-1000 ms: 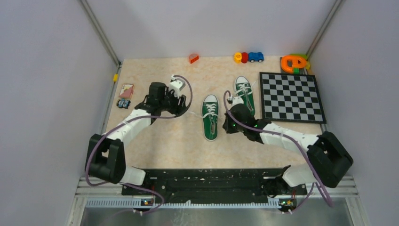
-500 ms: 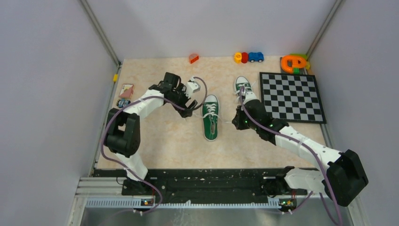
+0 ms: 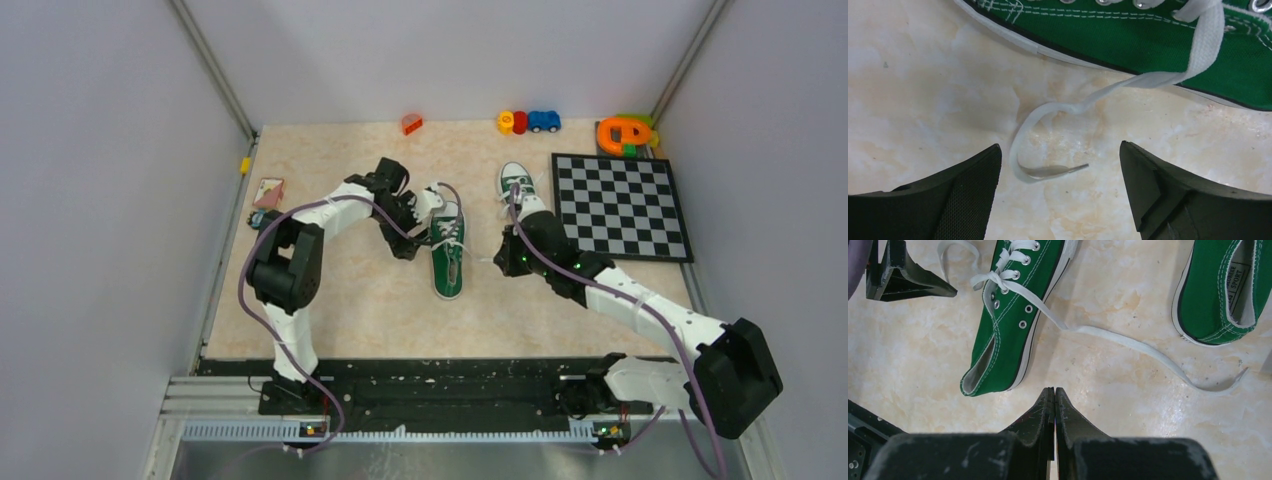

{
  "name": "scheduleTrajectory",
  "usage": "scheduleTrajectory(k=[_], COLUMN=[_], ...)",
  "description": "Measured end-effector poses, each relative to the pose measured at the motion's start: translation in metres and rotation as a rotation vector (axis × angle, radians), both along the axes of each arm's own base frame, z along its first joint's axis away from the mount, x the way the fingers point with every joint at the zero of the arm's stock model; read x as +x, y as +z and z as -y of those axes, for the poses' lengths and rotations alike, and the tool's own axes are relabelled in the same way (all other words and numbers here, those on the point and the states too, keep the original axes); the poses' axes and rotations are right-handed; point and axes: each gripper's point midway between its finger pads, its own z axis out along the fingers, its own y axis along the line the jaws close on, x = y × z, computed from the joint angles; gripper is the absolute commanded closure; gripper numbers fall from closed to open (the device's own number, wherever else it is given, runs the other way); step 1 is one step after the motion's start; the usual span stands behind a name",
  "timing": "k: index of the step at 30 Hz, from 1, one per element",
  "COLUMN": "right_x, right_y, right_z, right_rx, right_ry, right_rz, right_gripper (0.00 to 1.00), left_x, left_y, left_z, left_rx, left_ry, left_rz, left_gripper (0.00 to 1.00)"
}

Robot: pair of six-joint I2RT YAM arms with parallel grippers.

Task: Tie the shoes
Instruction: Wrap the shoelace around the shoelace.

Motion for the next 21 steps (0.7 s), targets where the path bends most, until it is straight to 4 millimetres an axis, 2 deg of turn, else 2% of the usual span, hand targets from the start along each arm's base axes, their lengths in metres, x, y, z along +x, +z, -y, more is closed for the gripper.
scheduleTrajectory(k=[6, 10, 12, 13, 14, 15, 16, 21], right_x=[0.000, -0.002, -0.002, -0.002, -0.002, -0.002, -0.002, -0.001], right_y=[0.001, -0.001, -0.002, -0.002, -0.002, -0.002, -0.002, -0.002], right_z=[0.001, 0.003, 0.003, 0.004, 0.004, 0.004, 0.005, 0.005], right_rx=[0.002, -0.005, -0.006, -0.006, -0.007, -0.007, -0.007, -0.006], right_ry=[-0.001, -0.002, -0.003, -0.004, -0.006, -0.007, -0.008, -0.011], right_rz=[-0.001, -0.010, -0.012, -0.013, -0.013, -0.013, -0.013, -0.013], right_gripper=[1.00, 1.00, 1.00, 1.00, 1.00, 1.00, 1.00, 1.00], left_x=[0.012, 0.015, 0.015, 0.016, 0.017, 0.018, 0.019, 0.018], left_y=[-0.001, -0.013, -0.019, -0.018, -0.018, -0.019, -0.018, -0.019], left_z=[0.009, 0.015, 0.017, 0.018, 0.020, 0.020, 0.021, 0.019], left_rx=[0.036, 0.068, 0.083, 0.086, 0.085, 0.089, 0.091, 0.110], left_ry=[-0.065, -0.109, -0.132, -0.134, -0.141, -0.154, -0.156, -0.166], left_rz=[0.052, 0.050, 0.042, 0.042, 0.044, 0.046, 0.048, 0.032], left_gripper=[0.12, 0.22, 0.39, 0.51, 0.64, 0.86, 1.00, 1.00])
